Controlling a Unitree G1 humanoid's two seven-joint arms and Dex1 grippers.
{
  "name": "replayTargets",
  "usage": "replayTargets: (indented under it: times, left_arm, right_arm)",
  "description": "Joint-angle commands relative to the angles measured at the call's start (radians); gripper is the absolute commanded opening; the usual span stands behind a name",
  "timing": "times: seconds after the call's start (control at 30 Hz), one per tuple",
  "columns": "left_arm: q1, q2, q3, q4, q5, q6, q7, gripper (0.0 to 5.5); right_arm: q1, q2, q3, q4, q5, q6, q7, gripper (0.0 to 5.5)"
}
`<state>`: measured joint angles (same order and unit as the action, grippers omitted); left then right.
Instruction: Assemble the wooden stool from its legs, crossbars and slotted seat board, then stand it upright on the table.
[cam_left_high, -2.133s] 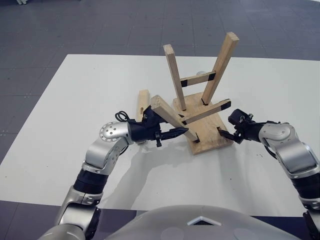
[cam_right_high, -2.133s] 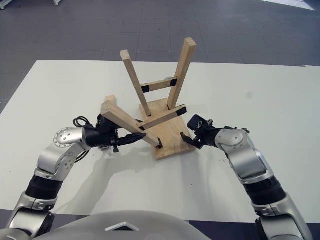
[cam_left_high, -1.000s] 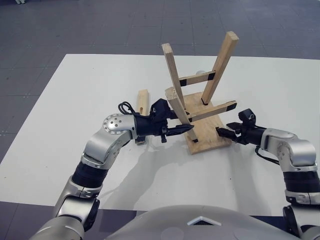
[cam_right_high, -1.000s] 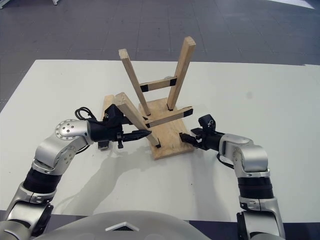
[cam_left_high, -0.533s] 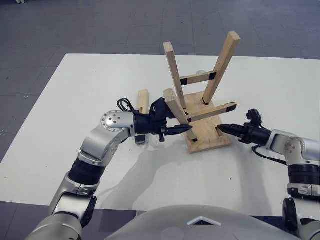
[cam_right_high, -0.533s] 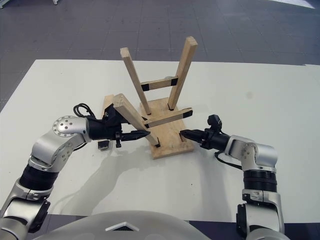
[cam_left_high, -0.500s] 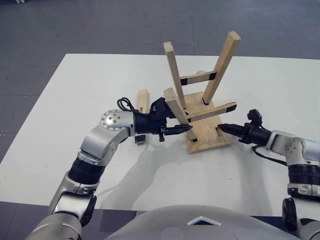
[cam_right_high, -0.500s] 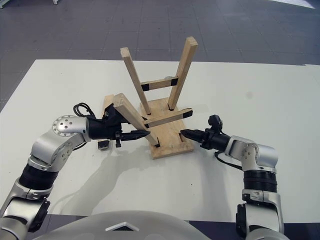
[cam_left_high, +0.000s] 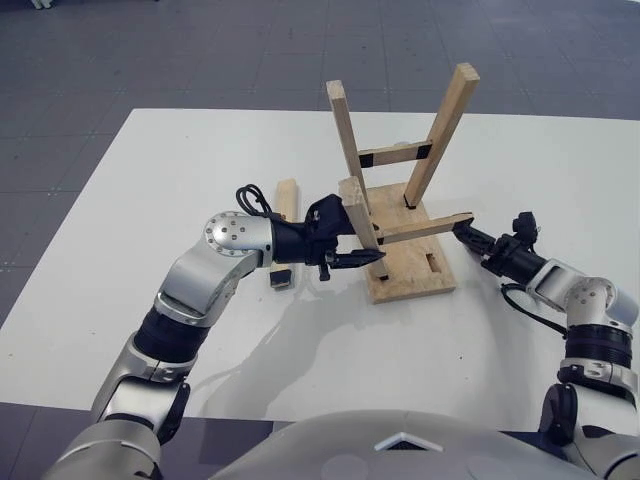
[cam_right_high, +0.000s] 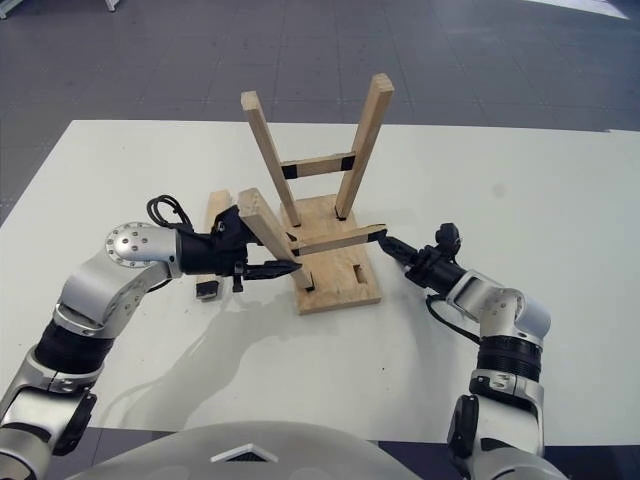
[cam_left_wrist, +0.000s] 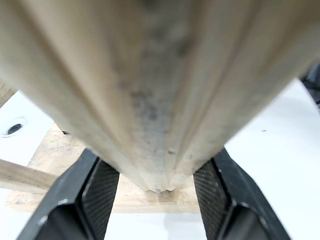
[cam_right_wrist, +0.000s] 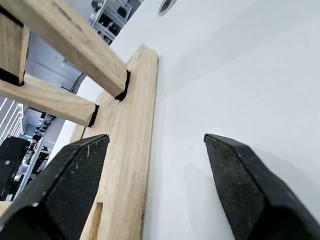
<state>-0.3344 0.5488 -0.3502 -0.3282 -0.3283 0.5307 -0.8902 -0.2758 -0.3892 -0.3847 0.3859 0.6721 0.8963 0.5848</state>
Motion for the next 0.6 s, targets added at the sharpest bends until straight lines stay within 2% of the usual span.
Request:
replayTargets:
  times: [0.03, 0.3, 0.5, 0.6]
  left_arm:
    - [0.072, 0.033, -0.051, -0.014, 0.06, 0.036, 0.025, 2.08]
    - [0.191, 0.085, -0.137, -0.019, 0.06, 0.053, -0.025, 2.08]
    - [0.154, 0.267, -0.249, 0.01, 0.088, 0.087, -0.205, 2.08]
    - [0.131, 0.295, -0.264, 0.044, 0.143, 0.027, -0.206, 2.08]
  right_arm:
    - [0.021, 0.016, -0.019, 0.075, -0.048, -0.014, -0.099, 3.53]
    - [0.002, 0.042, -0.029, 0.058, -0.032, -0.027, -0.168, 3.53]
    - [0.013, 0.066, -0.025, -0.018, -0.015, -0.004, -0.207, 3.53]
    - [0.017, 0.069, -0.022, -0.034, -0.015, -0.005, -0.217, 3.53]
